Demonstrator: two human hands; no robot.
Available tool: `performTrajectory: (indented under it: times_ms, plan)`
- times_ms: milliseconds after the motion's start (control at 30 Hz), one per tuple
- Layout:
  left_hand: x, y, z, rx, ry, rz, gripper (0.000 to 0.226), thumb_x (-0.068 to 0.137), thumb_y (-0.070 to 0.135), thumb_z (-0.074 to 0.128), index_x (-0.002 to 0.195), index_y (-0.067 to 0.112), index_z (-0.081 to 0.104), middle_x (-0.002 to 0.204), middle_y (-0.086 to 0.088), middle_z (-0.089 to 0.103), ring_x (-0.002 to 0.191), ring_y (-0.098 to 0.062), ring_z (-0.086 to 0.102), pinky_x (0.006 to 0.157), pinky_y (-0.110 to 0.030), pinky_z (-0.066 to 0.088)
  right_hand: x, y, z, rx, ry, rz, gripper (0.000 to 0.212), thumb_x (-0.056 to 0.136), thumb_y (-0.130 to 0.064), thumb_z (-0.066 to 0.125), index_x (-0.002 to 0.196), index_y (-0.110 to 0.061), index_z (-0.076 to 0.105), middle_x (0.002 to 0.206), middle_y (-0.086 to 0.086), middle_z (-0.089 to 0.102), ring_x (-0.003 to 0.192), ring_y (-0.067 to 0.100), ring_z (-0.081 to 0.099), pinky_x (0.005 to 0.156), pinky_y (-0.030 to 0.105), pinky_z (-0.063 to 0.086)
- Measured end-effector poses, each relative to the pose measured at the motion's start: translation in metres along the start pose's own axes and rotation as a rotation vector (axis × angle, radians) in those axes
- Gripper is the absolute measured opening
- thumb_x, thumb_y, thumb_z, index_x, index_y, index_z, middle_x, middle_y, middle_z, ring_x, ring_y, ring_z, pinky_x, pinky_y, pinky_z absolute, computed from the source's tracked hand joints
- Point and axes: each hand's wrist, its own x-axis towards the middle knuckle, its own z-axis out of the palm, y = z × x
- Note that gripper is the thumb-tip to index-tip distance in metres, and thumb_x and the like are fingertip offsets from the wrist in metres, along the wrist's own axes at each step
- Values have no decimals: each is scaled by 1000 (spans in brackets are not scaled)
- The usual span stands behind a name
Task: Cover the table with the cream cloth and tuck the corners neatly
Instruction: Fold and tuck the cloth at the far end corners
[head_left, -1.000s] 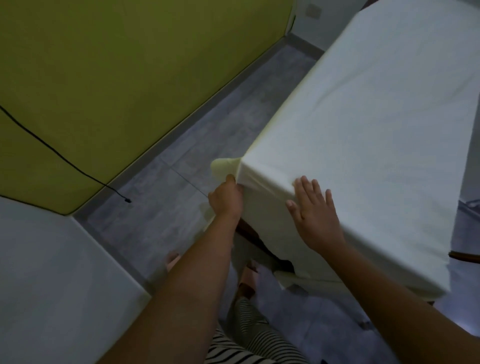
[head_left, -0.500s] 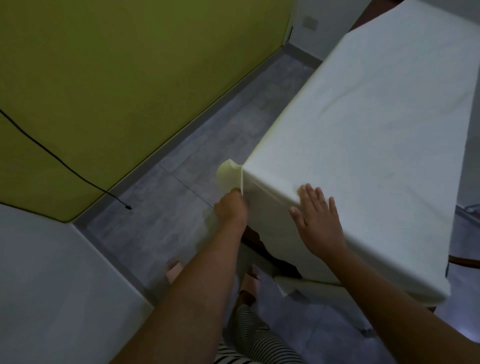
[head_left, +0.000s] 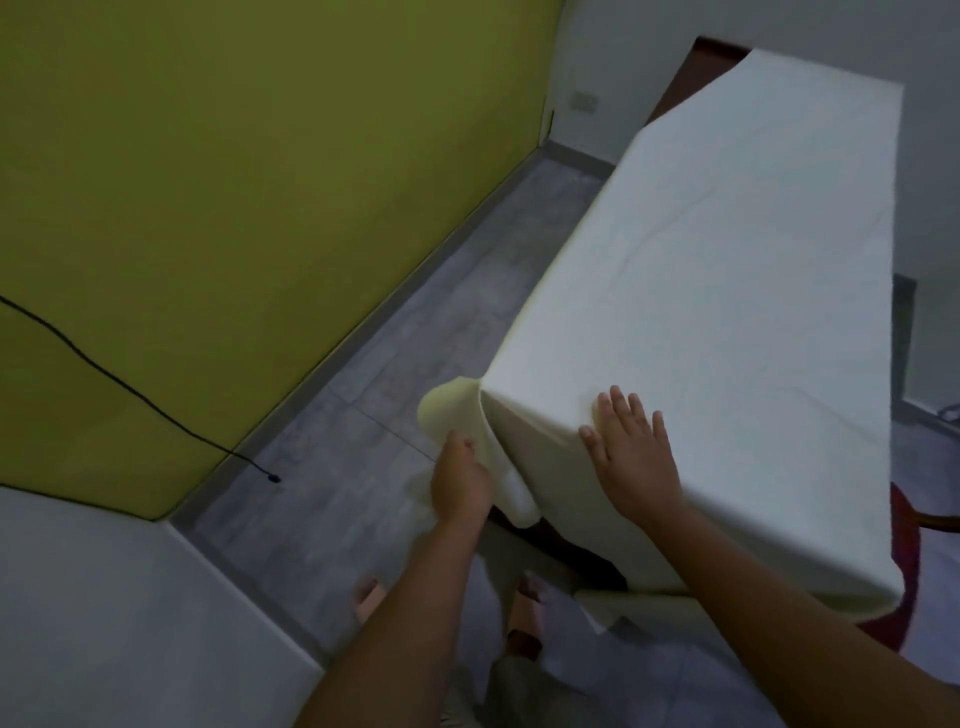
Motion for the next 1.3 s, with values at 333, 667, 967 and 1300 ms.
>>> performTrajectory:
  times_ms: [333, 667, 967, 1300]
  plan:
    - [20, 38, -39, -6, -462, 215, 44, 96, 12, 39, 139, 17, 39, 139, -3, 50, 122, -23, 50, 103, -38, 42, 11, -33, -2, 135, 18, 93, 58, 101, -44, 14, 151, -14, 14, 160, 4, 6, 147, 22, 1, 118, 43, 1]
    - [80, 89, -120, 303, -755, 350, 31, 93, 17, 53, 123, 15, 62, 122, -6, 63, 109, -18, 59, 98, -29, 42, 54, -74, -3, 224, 116, 275, 52, 102, -33, 17, 150, -13, 19, 159, 5, 12, 147, 23, 7, 118, 45, 5]
    - [203, 129, -140, 410, -506, 636, 41, 102, 28, 33, 135, 8, 48, 142, -12, 48, 129, -28, 45, 104, -32, 34, 110, -126, -1, 223, 199, 524, 52, 102, -32, 15, 150, -12, 18, 159, 6, 12, 147, 24, 6, 118, 48, 3]
    - [293, 193, -123, 675, -644, 795, 44, 103, 23, 31, 141, 2, 39, 150, -15, 37, 136, -29, 36, 109, -29, 27, 194, -146, -8, 211, 234, 658, 52, 102, -32, 16, 150, -11, 17, 159, 8, 12, 147, 26, 6, 118, 48, 3]
